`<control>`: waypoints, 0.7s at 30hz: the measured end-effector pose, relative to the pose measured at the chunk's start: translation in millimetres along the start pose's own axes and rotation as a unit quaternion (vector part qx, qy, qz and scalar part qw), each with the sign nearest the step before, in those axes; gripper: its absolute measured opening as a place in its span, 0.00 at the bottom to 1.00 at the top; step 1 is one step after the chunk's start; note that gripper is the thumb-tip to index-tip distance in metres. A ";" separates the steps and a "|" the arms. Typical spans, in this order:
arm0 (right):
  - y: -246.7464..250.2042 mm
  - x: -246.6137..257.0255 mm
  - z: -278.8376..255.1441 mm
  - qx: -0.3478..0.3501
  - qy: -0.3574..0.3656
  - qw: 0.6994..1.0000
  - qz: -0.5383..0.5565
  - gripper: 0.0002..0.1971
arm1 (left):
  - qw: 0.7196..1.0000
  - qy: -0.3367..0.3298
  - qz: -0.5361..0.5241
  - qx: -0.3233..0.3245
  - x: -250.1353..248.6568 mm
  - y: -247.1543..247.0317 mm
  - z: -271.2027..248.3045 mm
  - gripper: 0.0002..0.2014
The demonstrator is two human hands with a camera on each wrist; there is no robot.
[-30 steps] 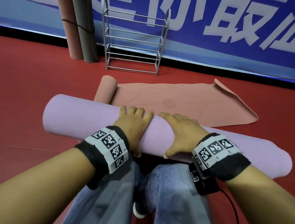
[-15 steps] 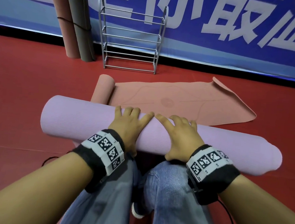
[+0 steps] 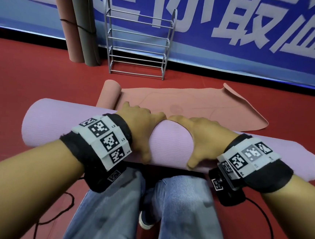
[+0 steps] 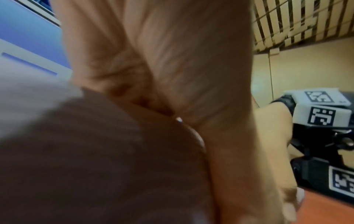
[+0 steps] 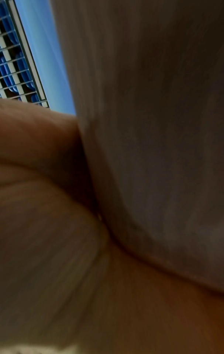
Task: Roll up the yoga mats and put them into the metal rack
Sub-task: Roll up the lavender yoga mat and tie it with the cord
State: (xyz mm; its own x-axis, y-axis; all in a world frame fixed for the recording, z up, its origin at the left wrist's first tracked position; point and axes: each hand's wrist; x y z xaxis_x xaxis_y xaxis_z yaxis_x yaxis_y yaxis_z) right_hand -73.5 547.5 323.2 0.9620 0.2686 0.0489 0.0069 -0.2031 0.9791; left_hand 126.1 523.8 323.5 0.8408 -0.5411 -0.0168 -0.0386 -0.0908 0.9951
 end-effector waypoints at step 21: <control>-40.6 7.8 16.8 -0.005 -0.032 0.999 -0.027 0.72 | 0.997 0.034 -0.031 0.061 8.7 -29.9 24.8 0.57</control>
State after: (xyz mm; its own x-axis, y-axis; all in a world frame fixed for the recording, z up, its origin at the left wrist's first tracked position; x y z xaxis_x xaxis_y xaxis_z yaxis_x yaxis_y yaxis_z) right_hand -61.7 542.0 280.6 0.9759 0.2176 -0.0166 0.0571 -0.1813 0.9818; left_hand 121.2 501.1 291.1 0.8779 -0.4742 -0.0668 -0.0478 -0.2256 0.9730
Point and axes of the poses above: each hand's wrist, its own z-axis towards the middle knuckle, its own y-axis out of the back of the hand, x = y × z, and after that the axes turned 9 degrees about -x, right-handed
